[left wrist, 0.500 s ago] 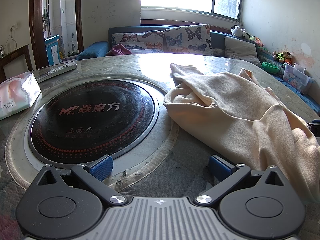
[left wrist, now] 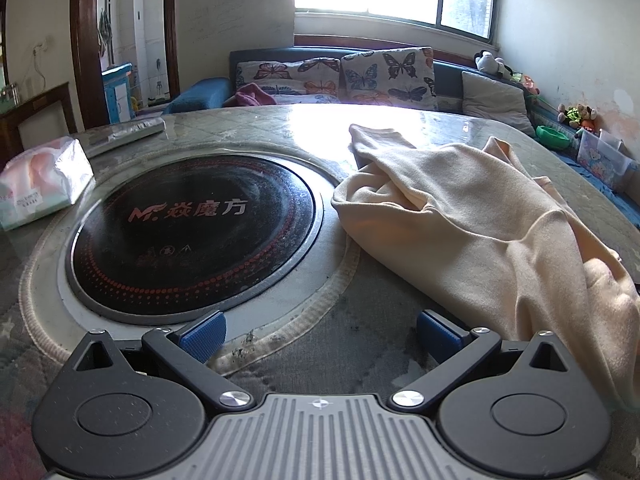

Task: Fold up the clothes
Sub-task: 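Move both tools toward the crumpled cream sweatshirt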

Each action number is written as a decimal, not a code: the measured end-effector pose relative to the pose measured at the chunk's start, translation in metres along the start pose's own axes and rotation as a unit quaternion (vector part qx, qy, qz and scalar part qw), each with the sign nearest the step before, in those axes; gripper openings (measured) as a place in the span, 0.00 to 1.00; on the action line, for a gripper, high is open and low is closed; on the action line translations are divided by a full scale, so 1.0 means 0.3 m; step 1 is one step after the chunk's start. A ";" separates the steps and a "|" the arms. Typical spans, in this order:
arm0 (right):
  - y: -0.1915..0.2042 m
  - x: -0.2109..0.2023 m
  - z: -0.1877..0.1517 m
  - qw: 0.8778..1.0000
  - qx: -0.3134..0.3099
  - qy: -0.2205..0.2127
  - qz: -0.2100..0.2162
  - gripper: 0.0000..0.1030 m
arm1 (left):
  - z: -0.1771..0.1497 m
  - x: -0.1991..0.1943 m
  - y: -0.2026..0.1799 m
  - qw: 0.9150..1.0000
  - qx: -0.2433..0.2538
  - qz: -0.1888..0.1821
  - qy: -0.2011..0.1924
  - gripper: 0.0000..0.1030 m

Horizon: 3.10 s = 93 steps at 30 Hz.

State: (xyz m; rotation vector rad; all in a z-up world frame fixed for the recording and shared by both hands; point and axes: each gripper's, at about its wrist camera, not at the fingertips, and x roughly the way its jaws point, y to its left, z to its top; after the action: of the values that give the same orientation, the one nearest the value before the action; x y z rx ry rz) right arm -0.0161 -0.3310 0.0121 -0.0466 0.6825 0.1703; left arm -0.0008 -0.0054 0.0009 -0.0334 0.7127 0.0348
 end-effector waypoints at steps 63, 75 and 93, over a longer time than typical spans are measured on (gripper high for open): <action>0.180 -0.249 -0.048 0.998 -0.021 -0.023 0.058 1.00 | -0.075 -0.189 -0.182 0.998 0.050 0.001 0.031 1.00; 0.179 -0.257 -0.044 0.998 -0.021 -0.024 0.062 1.00 | -0.056 -0.197 -0.169 0.999 0.045 0.005 0.024 1.00; 0.178 -0.248 -0.032 0.997 -0.024 -0.023 0.067 1.00 | -0.030 -0.186 -0.168 0.999 0.045 0.004 0.025 1.00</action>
State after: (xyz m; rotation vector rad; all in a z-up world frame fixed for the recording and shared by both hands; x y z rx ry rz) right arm -0.0879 -0.2897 0.0523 -0.0438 0.6360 0.3151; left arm -0.0468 -0.0573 0.0315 0.0549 0.7631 0.0092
